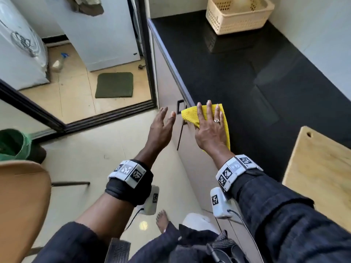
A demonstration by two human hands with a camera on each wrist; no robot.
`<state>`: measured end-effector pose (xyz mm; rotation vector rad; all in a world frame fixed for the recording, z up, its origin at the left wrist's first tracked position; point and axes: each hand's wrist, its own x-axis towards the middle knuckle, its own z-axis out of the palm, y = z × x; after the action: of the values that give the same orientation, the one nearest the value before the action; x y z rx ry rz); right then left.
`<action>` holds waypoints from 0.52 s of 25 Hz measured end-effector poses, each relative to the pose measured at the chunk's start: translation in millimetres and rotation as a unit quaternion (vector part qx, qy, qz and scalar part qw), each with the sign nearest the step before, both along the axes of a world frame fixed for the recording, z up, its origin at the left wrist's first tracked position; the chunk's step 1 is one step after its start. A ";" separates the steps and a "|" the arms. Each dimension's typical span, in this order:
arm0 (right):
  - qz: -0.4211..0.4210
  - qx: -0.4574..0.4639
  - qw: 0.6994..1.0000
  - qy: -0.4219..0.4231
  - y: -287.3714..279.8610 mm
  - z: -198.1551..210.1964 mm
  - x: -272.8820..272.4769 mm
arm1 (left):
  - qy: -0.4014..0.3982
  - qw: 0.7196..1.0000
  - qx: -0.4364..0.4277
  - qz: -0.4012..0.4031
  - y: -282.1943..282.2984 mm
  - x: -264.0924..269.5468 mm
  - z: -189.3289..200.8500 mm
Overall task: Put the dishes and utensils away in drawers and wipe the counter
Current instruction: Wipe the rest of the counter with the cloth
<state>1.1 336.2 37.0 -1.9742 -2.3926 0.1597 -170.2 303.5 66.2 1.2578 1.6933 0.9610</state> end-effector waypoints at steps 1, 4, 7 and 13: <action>-0.001 0.005 1.000 0.002 19.4 1.4 -8.3 | 0.000 1.000 0.006 -0.012 18.2 -6.7 -1.5; 0.005 0.001 1.000 0.009 85.8 -1.8 -38.9 | 0.004 0.999 0.027 -0.036 85.0 -29.7 -8.0; 0.024 0.008 1.000 0.002 157.6 -6.3 -72.3 | 0.028 0.997 0.046 -0.051 166.8 -56.2 -14.9; 0.039 -0.006 0.999 0.010 292.2 0.7 -137.7 | 0.004 0.998 0.032 -0.057 321.0 -92.6 -9.9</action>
<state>-136.6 628.4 37.7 -1.8749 -2.4643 0.1966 -262.8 624.5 56.3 1.3856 1.5890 0.9486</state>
